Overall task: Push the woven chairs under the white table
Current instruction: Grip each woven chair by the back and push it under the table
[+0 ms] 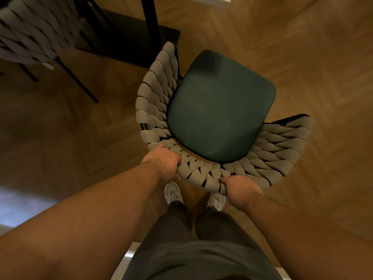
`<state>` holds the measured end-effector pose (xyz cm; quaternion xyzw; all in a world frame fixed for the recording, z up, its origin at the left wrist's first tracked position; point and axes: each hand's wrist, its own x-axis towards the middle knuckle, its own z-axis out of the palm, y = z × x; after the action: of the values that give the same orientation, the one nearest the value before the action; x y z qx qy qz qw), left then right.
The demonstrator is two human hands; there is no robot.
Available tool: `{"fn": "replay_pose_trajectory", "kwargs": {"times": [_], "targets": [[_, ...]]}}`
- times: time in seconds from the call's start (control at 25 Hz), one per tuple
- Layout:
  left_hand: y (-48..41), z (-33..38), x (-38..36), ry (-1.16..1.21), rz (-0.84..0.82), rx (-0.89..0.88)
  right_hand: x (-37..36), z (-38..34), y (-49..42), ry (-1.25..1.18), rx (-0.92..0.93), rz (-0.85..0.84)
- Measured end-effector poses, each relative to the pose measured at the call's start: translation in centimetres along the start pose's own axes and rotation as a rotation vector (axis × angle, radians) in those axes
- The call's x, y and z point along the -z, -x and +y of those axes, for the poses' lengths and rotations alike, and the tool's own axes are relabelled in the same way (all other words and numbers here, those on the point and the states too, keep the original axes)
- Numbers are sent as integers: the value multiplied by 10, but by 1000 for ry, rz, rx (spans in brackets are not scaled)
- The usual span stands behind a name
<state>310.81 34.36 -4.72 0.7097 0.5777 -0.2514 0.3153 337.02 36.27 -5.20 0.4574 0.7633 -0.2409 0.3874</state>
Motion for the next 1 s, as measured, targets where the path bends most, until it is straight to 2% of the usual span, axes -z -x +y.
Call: {"fn": "replay_pose_trajectory", "kwargs": {"times": [0.2,0.44,0.64,1.0], "targets": [[17,-45,-17,131,-27,122,34,-32,-20,69,138,-6],[43,-59,-30,283,-48,282,71,-56,-40,252,264,-31],[66,-86,-41,323,-12,314,96,-87,-59,307,344,-12],[104,-203,-55,315,58,305,138,-206,-84,275,266,5]]}}
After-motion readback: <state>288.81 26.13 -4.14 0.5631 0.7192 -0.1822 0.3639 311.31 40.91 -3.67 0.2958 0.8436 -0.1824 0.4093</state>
